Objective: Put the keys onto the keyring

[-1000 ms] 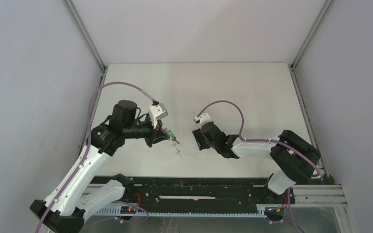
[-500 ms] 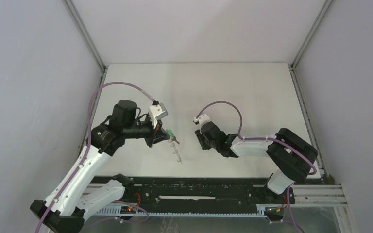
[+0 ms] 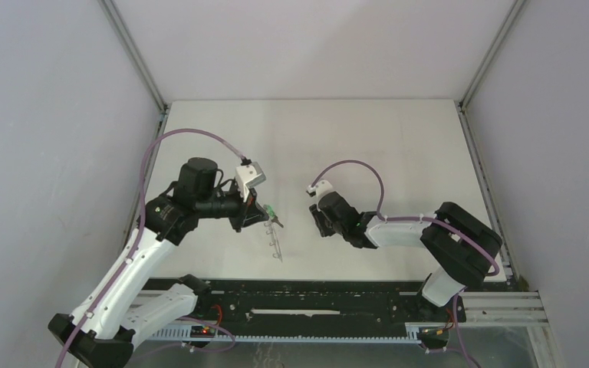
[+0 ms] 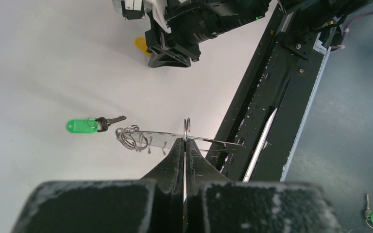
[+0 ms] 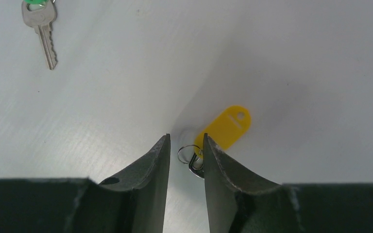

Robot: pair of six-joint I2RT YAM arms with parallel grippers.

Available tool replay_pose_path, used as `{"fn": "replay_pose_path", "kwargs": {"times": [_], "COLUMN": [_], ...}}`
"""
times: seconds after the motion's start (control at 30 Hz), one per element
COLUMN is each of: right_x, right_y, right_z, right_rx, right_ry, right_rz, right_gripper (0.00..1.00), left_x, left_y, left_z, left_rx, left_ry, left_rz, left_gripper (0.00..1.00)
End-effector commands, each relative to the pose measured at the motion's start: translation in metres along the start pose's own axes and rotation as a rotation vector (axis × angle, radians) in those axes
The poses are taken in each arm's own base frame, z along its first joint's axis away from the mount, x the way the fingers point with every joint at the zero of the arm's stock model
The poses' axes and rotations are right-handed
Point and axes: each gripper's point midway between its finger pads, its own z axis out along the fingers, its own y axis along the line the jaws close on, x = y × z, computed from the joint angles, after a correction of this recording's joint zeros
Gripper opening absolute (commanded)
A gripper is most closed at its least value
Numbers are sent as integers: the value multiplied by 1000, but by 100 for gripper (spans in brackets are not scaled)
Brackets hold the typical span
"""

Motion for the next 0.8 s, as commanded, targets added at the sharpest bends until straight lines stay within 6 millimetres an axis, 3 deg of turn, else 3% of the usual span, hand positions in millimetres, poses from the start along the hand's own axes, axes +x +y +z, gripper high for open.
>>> {"fn": "replay_pose_path", "kwargs": {"times": [0.0,0.33,0.53,0.77], "right_x": [-6,-4,-15,-4], "right_y": [-6,-5,-5,-8], "right_z": [0,-3,-13,-13], "right_rx": [5,-5,-4,2], "right_ry": [-31,-24,-54,-13], "right_rz": [2,-15,-31,-48], "right_gripper": [39,35,45,49], "left_x": [-28,-29,-29,-29], "left_y": [-8,-8,-8,-8], "left_z": [-7,-8,-7,-7], "left_rx": [27,27,27,28], "left_ry": [-79,-82,-80,-85], "left_rz": [18,13,10,7], "left_gripper": [0,0,0,0]}}
